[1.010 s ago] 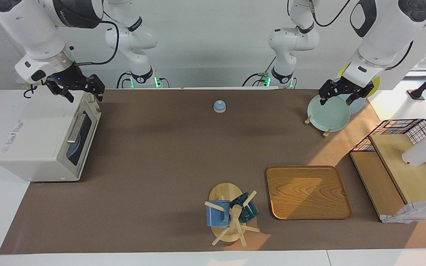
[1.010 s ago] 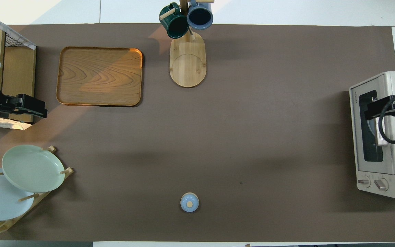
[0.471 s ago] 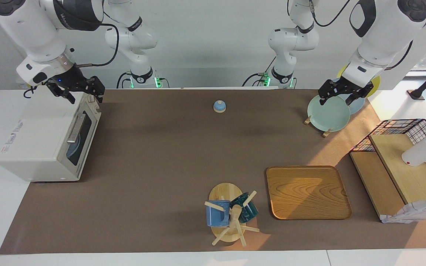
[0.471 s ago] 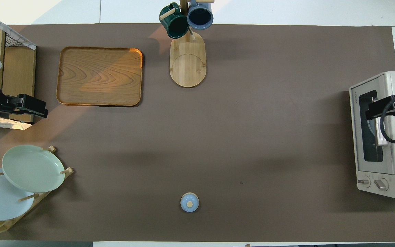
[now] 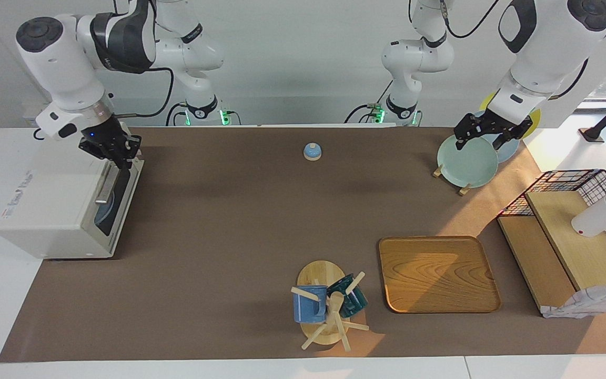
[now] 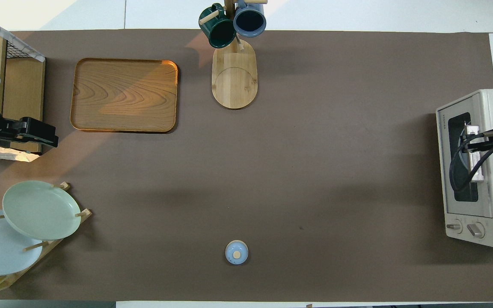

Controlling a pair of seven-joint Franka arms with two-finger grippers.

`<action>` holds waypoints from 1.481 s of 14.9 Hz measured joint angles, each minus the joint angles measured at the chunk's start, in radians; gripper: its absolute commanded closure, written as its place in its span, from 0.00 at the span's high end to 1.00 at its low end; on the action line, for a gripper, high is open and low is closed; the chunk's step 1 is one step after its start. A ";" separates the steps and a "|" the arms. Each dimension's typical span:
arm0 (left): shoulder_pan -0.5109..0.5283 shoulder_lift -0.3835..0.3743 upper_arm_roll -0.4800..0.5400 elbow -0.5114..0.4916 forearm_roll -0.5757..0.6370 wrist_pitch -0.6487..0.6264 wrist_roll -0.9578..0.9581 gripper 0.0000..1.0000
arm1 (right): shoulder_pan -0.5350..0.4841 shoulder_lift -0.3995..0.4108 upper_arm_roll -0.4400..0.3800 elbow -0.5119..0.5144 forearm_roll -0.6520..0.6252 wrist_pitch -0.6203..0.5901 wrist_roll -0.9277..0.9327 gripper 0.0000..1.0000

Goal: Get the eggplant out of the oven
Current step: 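Reach the right gripper toward the toaster oven door handle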

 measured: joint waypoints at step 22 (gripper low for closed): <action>0.002 0.000 0.001 -0.004 0.000 0.000 -0.003 1.00 | 0.049 0.019 0.011 -0.192 -0.124 0.188 0.051 0.00</action>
